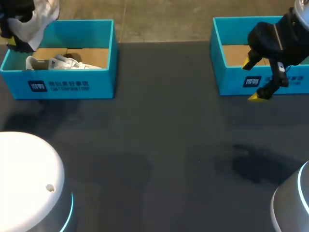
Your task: Take the shoe out of the shoebox, open the shoe tongue, remove and reinsert the insole, then place the shoe into the shoebox
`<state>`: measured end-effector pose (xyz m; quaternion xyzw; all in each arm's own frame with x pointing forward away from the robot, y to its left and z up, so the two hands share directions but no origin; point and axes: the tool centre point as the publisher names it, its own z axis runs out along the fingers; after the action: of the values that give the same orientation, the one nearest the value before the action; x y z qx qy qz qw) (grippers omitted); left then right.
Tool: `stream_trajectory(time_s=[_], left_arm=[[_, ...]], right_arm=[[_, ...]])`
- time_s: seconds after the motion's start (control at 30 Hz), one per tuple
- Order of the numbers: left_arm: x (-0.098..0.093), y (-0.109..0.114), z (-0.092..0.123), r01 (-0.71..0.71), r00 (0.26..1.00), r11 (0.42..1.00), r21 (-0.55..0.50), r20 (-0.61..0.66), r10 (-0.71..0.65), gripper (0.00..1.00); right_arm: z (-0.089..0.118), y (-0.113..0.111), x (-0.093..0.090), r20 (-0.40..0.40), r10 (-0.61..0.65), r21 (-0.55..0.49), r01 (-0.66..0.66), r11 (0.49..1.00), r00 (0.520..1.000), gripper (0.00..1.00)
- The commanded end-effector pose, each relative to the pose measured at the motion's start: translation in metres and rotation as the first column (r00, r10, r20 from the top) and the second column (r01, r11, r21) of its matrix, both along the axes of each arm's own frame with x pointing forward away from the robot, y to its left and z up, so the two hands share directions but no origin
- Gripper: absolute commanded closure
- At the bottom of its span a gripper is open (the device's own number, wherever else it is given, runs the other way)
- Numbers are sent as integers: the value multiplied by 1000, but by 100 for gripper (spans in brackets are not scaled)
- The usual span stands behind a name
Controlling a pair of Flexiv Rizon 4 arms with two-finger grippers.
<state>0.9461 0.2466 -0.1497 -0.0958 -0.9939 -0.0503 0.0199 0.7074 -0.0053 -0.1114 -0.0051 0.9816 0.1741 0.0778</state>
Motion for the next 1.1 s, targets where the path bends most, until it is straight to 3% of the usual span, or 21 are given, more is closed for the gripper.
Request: stream_trajectory(time_s=[0.03, 0.13, 0.87, 0.9, 1.1], left_arm=[[20, 6, 4, -4, 999, 1000, -14, -54, 3, 100], [35, 13, 1, -45, 997, 999, -17, -67, 44, 100], [36, 13, -1, -36, 997, 999, -29, -75, 34, 100], [37, 13, -2, -39, 997, 999, 4, -67, 39, 100], [62, 26, -8, -43, 998, 997, 58, -48, 46, 100]], right_arm=[[0, 2, 2, -5, 0, -3, 0, 1000, 1000, 0], [0, 2, 2, -5, 0, -3, 0, 1000, 1000, 0], [0, 2, 2, -5, 0, -3, 0, 1000, 1000, 0], [0, 2, 2, -5, 0, -3, 0, 1000, 1000, 0], [0, 2, 2, -5, 0, -3, 0, 1000, 1000, 0]])
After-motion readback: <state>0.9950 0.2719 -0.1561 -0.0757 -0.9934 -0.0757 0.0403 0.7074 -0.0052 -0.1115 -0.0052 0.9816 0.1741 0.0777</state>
